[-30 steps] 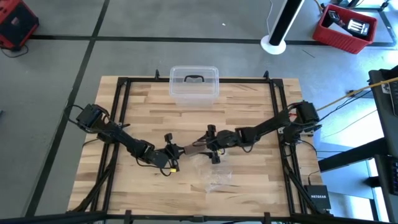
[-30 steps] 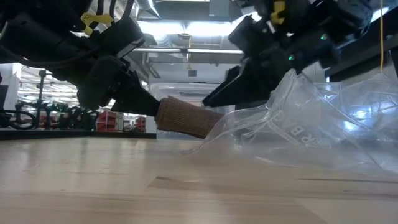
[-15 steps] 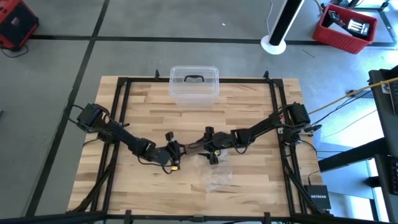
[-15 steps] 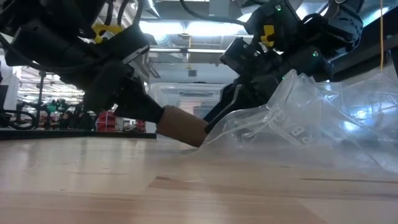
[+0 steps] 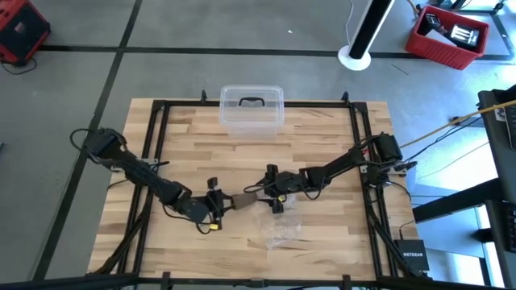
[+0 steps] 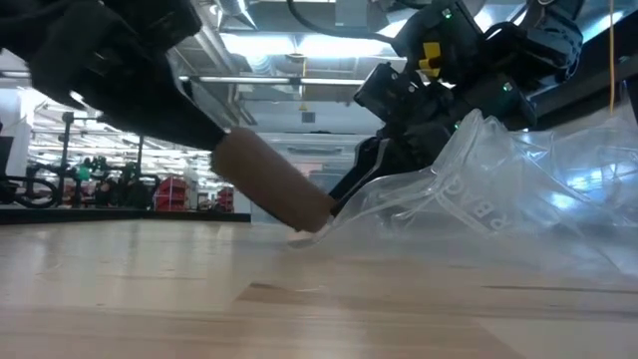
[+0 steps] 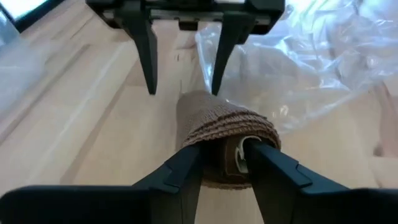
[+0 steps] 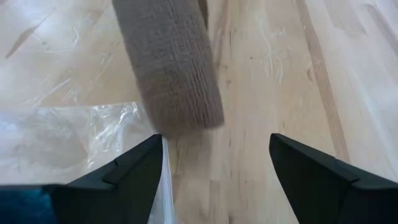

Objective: Roll bandage
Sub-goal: Roll the brown bandage

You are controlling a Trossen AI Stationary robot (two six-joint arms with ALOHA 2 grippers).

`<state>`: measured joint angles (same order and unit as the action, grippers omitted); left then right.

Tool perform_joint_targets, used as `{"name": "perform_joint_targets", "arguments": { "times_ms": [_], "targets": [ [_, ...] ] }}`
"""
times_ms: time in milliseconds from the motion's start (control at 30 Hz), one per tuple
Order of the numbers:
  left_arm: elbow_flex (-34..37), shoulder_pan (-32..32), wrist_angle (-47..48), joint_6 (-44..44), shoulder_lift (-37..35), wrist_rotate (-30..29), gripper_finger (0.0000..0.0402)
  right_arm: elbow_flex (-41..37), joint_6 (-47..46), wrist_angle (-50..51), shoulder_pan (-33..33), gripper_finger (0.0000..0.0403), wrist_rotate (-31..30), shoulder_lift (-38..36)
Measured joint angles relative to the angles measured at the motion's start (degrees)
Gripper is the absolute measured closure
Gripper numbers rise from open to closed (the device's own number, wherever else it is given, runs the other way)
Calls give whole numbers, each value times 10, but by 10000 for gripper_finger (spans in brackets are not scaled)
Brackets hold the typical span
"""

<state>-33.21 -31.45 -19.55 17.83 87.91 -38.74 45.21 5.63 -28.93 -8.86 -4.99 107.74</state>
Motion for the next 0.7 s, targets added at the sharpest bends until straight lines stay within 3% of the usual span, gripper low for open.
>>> {"name": "perform_joint_targets", "arguments": {
  "times_ms": [200,700],
  "targets": [
    [0,-18,71,70,-49,0,293,0,-9,0,0,107,0,0],
    [0,-12,91,75,-63,-4,306,32,-11,5,-1,107,14,-1]
  ]
}}
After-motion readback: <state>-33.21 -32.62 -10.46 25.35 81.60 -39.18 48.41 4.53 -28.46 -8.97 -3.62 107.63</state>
